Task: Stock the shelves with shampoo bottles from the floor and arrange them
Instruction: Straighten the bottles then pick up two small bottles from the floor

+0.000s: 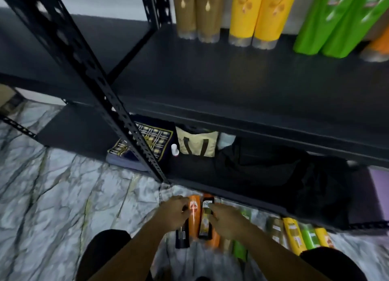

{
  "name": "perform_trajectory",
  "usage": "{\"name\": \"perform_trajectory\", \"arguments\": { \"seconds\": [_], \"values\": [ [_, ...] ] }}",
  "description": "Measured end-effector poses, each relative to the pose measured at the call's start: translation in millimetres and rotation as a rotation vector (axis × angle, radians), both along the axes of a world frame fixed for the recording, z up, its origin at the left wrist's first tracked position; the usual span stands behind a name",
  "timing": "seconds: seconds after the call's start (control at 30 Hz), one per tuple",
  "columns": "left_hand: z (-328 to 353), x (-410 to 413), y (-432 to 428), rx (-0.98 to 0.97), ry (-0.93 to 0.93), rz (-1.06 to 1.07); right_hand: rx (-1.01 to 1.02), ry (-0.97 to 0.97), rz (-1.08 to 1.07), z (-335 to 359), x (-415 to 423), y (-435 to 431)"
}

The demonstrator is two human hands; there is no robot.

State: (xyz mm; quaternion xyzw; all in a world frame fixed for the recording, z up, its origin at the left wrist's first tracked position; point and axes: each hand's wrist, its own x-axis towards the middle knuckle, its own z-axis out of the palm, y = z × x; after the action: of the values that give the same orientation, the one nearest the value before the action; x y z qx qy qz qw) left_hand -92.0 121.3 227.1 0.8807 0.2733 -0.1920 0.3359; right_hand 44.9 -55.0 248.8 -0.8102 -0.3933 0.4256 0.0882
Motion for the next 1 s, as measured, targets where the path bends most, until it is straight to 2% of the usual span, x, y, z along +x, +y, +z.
{"name": "perform_trajectory", "arguments": {
  "seconds": [0.13, 0.23, 0.43, 0.67, 0.87, 1.0],
  "values": [
    [-70, 6, -1, 0.03, -0.005, 0.022, 0.008, -0.007, 0.009, -83, 2, 15],
    [-107, 6, -5, 0.035, -0.043, 0.051, 0.004, -0.003, 0.025, -121, -3, 20],
    [-123, -3, -21, 0.115, -0.066, 0.006, 0.095, -0.091, 0.02, -180, -6, 12],
    [-123, -26, -31, 0.17, -0.142, 0.016, 0.148, -0.166, 0.011, -135, -36, -4],
    [-118, -36, -31, 0.15, -0.175, 0.059, 0.15, -0.164, 0.025, -144, -45, 8],
    [-138, -39, -22, 0.141, -0.173, 0.11, 0.141, -0.109, 0.002, -163, -44, 26]
  ]
}}
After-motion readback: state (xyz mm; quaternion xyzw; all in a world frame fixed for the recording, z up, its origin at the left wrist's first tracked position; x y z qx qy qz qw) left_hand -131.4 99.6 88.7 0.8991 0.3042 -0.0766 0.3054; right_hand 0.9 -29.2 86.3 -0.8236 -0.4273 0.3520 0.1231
